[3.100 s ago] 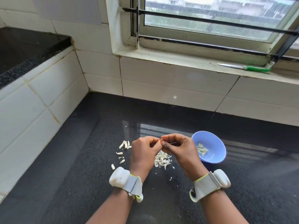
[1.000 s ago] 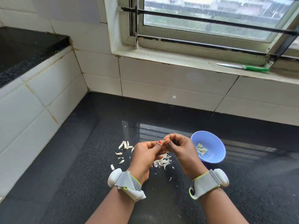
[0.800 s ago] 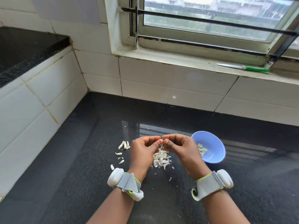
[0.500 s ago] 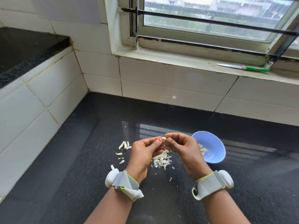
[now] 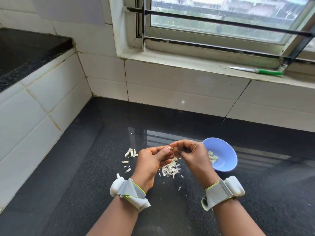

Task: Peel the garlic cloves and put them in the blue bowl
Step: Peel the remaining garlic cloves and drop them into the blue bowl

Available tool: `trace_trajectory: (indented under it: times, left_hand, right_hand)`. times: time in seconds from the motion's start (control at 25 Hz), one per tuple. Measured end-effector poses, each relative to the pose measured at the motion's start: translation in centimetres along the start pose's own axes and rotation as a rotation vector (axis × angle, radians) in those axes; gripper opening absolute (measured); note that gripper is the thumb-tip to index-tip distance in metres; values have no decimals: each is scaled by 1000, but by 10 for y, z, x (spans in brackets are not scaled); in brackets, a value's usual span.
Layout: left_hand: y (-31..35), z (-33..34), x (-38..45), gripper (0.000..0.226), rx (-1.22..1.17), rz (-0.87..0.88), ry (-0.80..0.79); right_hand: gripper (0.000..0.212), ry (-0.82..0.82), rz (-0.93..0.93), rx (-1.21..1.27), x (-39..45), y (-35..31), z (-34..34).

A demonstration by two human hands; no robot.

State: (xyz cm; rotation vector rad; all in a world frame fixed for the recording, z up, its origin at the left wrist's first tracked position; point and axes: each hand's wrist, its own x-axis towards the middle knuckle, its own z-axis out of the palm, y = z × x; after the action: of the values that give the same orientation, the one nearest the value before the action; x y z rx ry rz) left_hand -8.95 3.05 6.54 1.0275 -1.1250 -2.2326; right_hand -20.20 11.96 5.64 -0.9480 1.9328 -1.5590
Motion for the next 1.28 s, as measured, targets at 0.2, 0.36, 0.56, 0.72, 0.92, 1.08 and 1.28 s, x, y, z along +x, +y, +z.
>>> trace_trajectory:
  times: [0.2,0.36,0.56,0.72,0.92,1.08,1.28]
  left_hand:
    - [-2,-1,2,10,93,37,38]
    - [-4,-4,5,5,119,62,46]
    - [-7,-3,4,18,53,40,15]
    - [-9,-1,3,19,-36,-11,-11]
    - [-15,-1,3,21,30,56,-24]
    - [-12,-1,3,22,27,96,-53]
    - [-12,-4,4,23,102,186,-44]
  right_hand:
    - [32,19,-63,-185,1,1,4]
    - [24,38,-114,-267,0,0,5]
    - [20,61,-182,-362,2,3,3]
    - [25,111,-168,-366,2,2,7]
    - [32,133,-86,-271,-2,1,11]
    - [24,140,-16,-113,-4,0,15]
    - [12,93,60,117,-6,-3,15]
